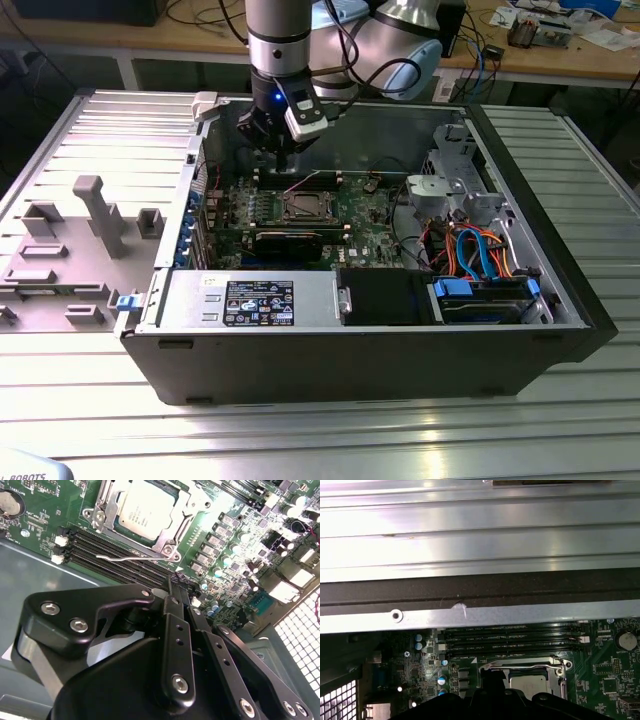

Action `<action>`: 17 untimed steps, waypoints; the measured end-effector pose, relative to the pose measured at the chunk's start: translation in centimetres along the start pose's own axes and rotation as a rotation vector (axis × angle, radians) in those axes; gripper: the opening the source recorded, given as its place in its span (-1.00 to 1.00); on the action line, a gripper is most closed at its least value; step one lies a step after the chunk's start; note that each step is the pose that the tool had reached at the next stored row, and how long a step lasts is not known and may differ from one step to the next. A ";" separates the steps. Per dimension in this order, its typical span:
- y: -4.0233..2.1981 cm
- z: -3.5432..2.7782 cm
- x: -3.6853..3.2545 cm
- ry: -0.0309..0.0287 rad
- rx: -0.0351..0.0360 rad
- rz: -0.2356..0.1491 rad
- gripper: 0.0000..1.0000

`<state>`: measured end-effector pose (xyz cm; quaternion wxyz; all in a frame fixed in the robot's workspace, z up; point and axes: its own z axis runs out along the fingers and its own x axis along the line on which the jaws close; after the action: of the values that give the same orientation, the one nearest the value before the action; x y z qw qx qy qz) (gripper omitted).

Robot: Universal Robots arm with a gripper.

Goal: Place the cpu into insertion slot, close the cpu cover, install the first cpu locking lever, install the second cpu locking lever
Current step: 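Install the first cpu locking lever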

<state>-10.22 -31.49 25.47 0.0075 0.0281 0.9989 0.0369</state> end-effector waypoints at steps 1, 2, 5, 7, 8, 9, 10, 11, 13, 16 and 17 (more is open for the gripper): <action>-0.02 0.01 -0.04 0.0003 -0.0003 0.000 -0.79; -0.04 0.05 -0.09 0.0003 -0.0017 0.000 -0.79; -0.15 0.21 -0.26 0.0008 -0.0113 0.000 -0.79; -0.32 0.48 -0.68 0.0016 -0.0235 0.001 -0.79; -0.37 0.58 -0.85 0.0020 -0.0322 0.001 -0.79; -0.36 0.64 -0.98 0.0020 -0.0351 0.001 -0.79; -0.34 0.70 -1.17 0.0022 -0.0351 0.001 -0.79; -0.34 0.77 -1.25 0.0021 -0.0351 0.001 -0.79; -0.34 0.94 -1.41 0.0023 -0.0349 0.001 -0.79; -0.27 1.31 -1.69 0.0038 -0.0352 -0.017 -0.79; -0.21 1.38 -1.79 0.0042 -0.0351 -0.020 -0.79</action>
<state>-8.42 -31.70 24.09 0.0063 0.0178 0.9983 0.0544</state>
